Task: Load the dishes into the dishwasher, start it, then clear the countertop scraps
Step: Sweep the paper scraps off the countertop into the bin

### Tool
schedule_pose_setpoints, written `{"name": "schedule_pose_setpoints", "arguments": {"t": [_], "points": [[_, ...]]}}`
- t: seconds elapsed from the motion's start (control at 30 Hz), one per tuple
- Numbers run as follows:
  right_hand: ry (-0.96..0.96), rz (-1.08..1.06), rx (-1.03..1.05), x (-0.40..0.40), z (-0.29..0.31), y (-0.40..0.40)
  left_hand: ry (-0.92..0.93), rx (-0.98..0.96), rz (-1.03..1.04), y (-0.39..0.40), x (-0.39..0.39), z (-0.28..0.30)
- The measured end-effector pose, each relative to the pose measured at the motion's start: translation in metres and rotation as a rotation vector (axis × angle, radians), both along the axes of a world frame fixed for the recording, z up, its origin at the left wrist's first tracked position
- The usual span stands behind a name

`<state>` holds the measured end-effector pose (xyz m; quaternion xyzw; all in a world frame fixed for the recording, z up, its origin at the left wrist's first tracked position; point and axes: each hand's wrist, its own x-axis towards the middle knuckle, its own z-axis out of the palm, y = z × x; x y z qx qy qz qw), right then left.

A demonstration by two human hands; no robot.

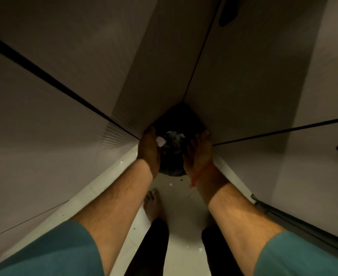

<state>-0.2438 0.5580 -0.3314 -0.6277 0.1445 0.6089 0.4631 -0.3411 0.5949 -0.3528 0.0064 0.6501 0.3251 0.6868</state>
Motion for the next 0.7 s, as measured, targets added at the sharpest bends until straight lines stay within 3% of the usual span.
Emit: {"name": "schedule_pose_setpoints", "arguments": {"t": [0.2,0.4,0.57,0.6,0.7], "points": [[0.078,-0.086,0.023,-0.011,0.013,-0.001,-0.069,-0.064,-0.022,-0.009,0.001,0.038],[0.162,-0.155,0.071,-0.03,0.051,-0.014,-0.055,-0.003,-0.047,-0.037,0.003,0.074],[0.321,-0.439,0.205,-0.032,0.147,-0.029,0.038,0.102,-0.034,-0.062,0.003,0.138],[0.426,-0.417,0.213,-0.03,0.17,-0.026,0.036,0.137,-0.04,-0.064,0.004,0.16],[0.419,-0.392,0.207,-0.02,0.222,-0.033,0.016,0.283,-0.105,-0.064,0.009,0.228]]}}
